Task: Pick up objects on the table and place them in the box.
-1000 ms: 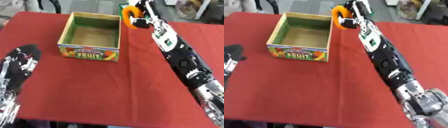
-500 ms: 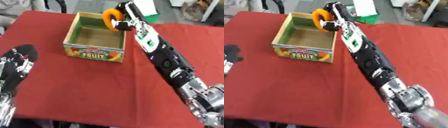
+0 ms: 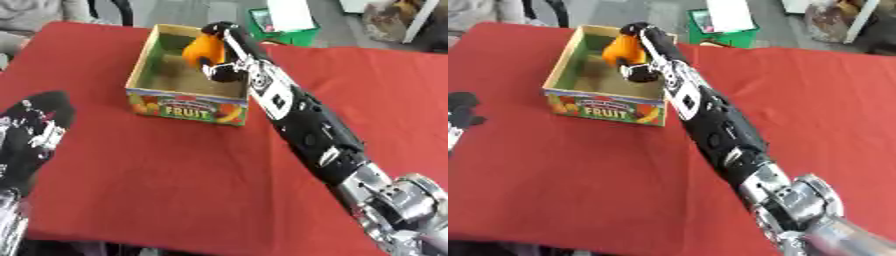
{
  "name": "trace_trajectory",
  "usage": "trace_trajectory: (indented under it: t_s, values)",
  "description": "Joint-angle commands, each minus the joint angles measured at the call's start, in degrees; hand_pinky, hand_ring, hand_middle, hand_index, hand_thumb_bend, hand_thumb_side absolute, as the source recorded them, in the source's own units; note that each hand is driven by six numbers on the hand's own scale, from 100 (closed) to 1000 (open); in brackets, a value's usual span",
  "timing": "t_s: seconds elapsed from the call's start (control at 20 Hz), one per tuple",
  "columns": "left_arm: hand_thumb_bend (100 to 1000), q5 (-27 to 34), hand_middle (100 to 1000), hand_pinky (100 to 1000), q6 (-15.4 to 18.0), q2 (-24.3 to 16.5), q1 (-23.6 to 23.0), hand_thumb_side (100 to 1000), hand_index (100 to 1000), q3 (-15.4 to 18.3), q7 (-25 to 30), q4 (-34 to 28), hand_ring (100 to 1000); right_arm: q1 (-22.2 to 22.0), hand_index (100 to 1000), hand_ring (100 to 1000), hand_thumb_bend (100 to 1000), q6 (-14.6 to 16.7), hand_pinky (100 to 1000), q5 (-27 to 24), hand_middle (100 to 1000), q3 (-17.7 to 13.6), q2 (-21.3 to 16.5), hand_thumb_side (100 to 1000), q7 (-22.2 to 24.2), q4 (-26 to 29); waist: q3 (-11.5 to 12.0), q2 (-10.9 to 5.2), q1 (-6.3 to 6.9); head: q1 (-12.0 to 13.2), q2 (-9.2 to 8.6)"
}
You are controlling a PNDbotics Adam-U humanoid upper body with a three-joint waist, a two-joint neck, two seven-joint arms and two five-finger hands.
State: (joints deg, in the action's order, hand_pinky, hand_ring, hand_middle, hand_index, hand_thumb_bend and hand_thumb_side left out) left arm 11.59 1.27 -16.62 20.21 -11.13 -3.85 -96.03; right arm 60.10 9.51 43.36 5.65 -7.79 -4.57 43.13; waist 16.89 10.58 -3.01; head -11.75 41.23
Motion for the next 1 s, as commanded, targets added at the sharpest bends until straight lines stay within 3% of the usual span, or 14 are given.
trace_trajectory:
  t_s: [0.05,0.3,0.55,0.7,1.0]
  values:
    - [541,0.4,722,730,0.2,-0.4,0.7,395,650,0.3,0.0,-1.2,824,1.1,863,856,316,0.1,764,0.2,822,-0.5,-1.0,158,0.0,1.6,-0.2,-0.97,0.37,0.1,-0.48]
    - [542,0.4,721,730,0.3,-0.5,0.0,395,649,0.7,-0.4,-1.1,823,0.7,854,845,251,-0.3,750,-4.6,809,-0.1,-3.0,118,-0.5,4.8,-1.7,-1.38,0.53,1.0,-0.34]
    - [542,0.3,721,729,0.5,-0.8,-0.9,394,649,1.3,-1.1,-0.8,823,-1.7,847,824,155,-0.8,720,-15.2,780,1.2,-8.7,100,1.1,12.0,-4.4,-1.8,0.62,2.6,-0.11]
    - [543,0.2,720,729,0.7,-0.9,-1.2,394,649,1.7,-1.5,-0.6,823,-5.6,837,805,100,-2.0,692,-23.7,755,1.0,-13.9,100,1.4,17.7,-6.1,-1.9,0.62,3.6,-0.21]
    - [543,0.0,720,729,1.0,-1.4,-1.8,394,648,2.4,-2.3,-0.4,822,-16.3,822,781,100,-5.9,665,-38.9,722,-2.3,-23.3,100,-2.0,26.5,-8.7,-1.8,0.41,5.0,-0.65]
